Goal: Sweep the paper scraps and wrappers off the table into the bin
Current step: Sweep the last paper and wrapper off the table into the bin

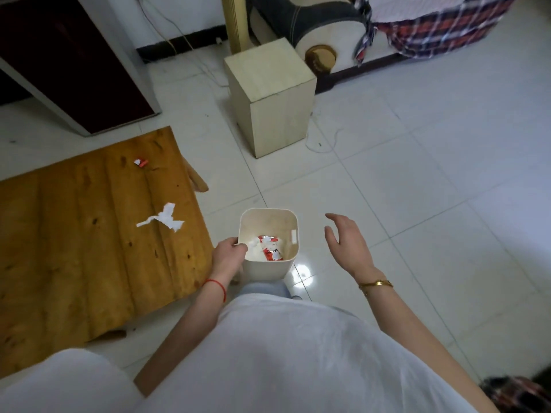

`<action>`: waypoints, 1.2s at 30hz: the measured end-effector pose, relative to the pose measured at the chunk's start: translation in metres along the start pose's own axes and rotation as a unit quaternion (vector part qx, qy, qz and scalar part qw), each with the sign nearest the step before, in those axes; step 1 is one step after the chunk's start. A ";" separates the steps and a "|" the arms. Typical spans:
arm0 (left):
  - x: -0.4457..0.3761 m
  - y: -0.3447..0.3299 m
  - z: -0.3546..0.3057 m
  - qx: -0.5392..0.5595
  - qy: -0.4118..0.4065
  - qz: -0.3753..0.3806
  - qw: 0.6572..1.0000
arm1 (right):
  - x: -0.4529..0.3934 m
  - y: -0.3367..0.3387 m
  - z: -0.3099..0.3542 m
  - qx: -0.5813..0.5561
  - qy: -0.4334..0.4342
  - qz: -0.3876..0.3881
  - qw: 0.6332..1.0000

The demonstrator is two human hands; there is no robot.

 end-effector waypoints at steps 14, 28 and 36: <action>-0.134 0.041 -0.076 0.123 0.076 -0.097 0.985 | -0.247 0.037 0.062 0.054 0.123 0.074 0.988; -0.177 0.092 -0.084 0.332 0.188 -0.254 0.889 | -0.424 -0.030 0.240 0.150 0.346 0.252 0.891; -0.180 0.068 -0.065 0.405 0.287 -0.328 0.804 | -0.450 -0.113 0.308 0.223 0.484 0.375 0.758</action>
Point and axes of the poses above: each hand's wrist, its own x-axis away from the middle knuckle, its own y-axis out of the back of the hand, z = x × y, the point moved 9 cm from there along -x, towards the middle knuckle, and after that the axes turned 8 degrees about z, right-handed, at the moved point
